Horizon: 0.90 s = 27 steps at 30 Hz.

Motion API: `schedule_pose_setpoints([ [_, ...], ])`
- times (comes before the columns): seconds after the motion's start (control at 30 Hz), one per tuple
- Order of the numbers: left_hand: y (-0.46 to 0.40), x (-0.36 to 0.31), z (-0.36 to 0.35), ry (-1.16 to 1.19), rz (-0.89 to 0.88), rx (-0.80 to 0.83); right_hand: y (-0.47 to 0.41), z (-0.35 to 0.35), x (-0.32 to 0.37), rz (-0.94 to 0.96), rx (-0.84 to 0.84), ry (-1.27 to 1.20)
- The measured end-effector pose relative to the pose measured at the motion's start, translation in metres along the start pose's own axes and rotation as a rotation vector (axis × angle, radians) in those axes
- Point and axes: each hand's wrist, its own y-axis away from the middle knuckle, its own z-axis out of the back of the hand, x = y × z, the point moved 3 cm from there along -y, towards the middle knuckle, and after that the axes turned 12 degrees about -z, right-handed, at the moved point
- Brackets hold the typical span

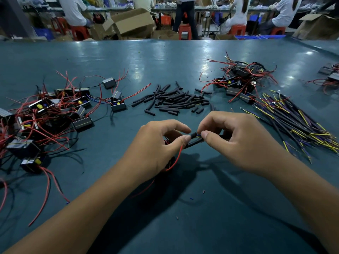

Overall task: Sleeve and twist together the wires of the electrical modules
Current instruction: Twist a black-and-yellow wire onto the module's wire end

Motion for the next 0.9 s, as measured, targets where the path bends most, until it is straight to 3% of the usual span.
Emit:
schedule_pose_setpoints([
  [0.43,0.002,-0.0017,-0.0035,-0.025,-0.128,0.001,-0.0008,-0.0037,-0.0036,0.001,-0.033,-0.086],
  [0.9,0.0005,0.0024,0.0001,-0.079,-0.106,0.012,0.0008,-0.0093,-0.0016,0.075,-0.123,-0.036],
])
